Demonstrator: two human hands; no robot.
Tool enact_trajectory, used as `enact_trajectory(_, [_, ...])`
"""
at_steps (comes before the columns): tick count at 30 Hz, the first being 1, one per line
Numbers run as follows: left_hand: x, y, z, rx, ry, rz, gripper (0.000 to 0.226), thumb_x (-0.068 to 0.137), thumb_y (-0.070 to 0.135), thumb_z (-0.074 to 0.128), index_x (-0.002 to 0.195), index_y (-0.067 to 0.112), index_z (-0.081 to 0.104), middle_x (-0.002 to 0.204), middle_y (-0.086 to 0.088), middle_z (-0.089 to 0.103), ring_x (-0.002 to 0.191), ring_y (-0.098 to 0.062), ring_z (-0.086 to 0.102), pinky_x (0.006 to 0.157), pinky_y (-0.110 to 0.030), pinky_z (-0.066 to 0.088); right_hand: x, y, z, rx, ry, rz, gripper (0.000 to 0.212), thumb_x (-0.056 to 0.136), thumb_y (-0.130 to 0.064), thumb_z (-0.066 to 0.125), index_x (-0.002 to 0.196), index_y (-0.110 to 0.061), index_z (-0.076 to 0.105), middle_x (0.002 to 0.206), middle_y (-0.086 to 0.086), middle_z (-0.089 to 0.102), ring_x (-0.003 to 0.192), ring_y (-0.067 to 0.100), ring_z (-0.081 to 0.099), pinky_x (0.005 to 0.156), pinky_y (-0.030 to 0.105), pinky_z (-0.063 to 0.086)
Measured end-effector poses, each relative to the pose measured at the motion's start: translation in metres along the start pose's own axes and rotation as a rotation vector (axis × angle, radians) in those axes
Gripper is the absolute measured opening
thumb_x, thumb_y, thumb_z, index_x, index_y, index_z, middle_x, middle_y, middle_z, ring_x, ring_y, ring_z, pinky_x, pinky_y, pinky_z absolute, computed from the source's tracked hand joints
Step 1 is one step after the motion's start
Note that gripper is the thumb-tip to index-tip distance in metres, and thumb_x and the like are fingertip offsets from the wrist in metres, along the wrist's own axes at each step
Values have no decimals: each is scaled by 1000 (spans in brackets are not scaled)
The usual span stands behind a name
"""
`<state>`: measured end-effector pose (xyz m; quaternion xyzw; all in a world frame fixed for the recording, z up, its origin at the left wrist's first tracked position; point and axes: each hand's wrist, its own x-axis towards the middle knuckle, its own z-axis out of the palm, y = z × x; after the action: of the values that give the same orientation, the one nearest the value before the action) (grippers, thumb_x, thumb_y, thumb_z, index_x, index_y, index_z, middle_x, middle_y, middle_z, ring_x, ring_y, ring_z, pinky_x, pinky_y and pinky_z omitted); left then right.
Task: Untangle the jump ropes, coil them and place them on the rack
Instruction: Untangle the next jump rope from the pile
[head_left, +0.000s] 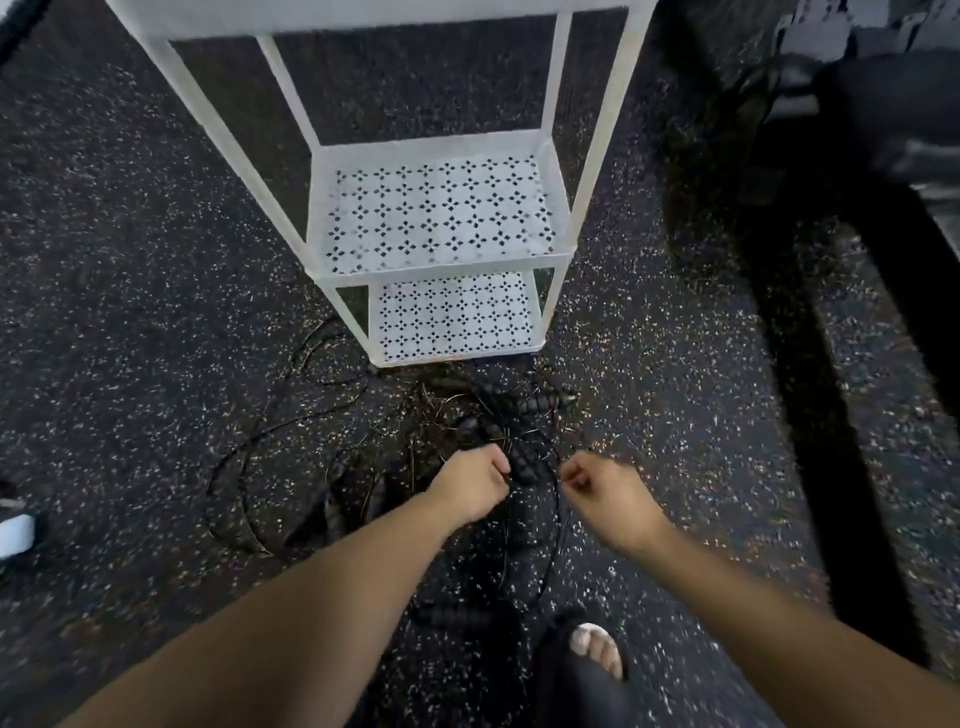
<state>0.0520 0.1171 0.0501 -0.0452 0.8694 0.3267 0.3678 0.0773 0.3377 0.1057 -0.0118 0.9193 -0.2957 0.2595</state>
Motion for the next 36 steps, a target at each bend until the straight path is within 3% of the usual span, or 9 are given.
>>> enact_trajectory(3, [25,-14,31,101,29,43,36,95,20,73,129,28,63,118,9,67,105,-13,67,93,-30,56,19,16,33,-40,-33,49,11,105,-29,66,112,-23,72,101,-6,77,89,12,73,83,30,62])
enact_trajectory(6, [45,-24,48,201,91,123,43,93,22,75,132,31,60,126,7,64,117,-15,63,102,-35,54,41,30,60,-65,-60,91,13,104,-26,65,114,-19,71,103,1,78,90,20,74,84,38,64])
enact_trajectory(10, [61,-32,63,359,87,227,44,91,19,74,129,31,56,124,7,58,116,-18,59,99,-42,55,66,45,85,-99,-91,154,10,103,-20,61,107,-16,68,96,5,74,82,24,69,74,35,59])
enact_trajectory(13, [67,-39,76,363,36,240,34,90,19,70,117,28,53,111,6,60,102,-23,65,89,-44,57,72,50,102,-110,-192,165,12,99,-23,59,101,-14,67,96,11,73,85,30,67,72,34,53])
enact_trajectory(19, [55,-67,75,364,-16,286,17,92,15,63,100,28,56,90,11,59,85,-17,61,84,-42,56,18,41,157,-83,-400,-43,24,90,-46,69,92,-23,65,90,-3,73,87,22,69,79,39,58])
enact_trajectory(23, [43,-85,70,422,-71,320,12,92,24,65,100,30,57,75,18,56,77,-14,61,78,-39,58,-17,39,191,-249,-423,-223,46,91,-60,67,120,-25,62,118,-1,64,109,23,62,88,41,55])
enact_trajectory(29, [29,-103,63,522,-174,356,10,94,24,62,102,28,57,64,15,56,70,-12,56,74,-37,55,-22,41,209,-477,-404,-321,64,94,-38,73,148,-15,50,143,12,56,131,34,54,108,46,47])
enact_trajectory(33, [25,-97,51,463,-282,263,13,96,24,62,108,27,64,84,12,72,80,-11,65,80,-34,55,-19,40,203,-344,-396,-269,43,101,-33,64,139,-13,56,131,8,58,122,32,61,98,44,53])
enact_trajectory(36, [20,-90,40,406,-362,211,16,102,41,58,110,32,68,99,15,74,92,-12,70,87,-35,57,-12,40,184,-157,-374,-212,41,106,-33,62,143,-18,56,136,5,64,121,29,65,102,42,53])
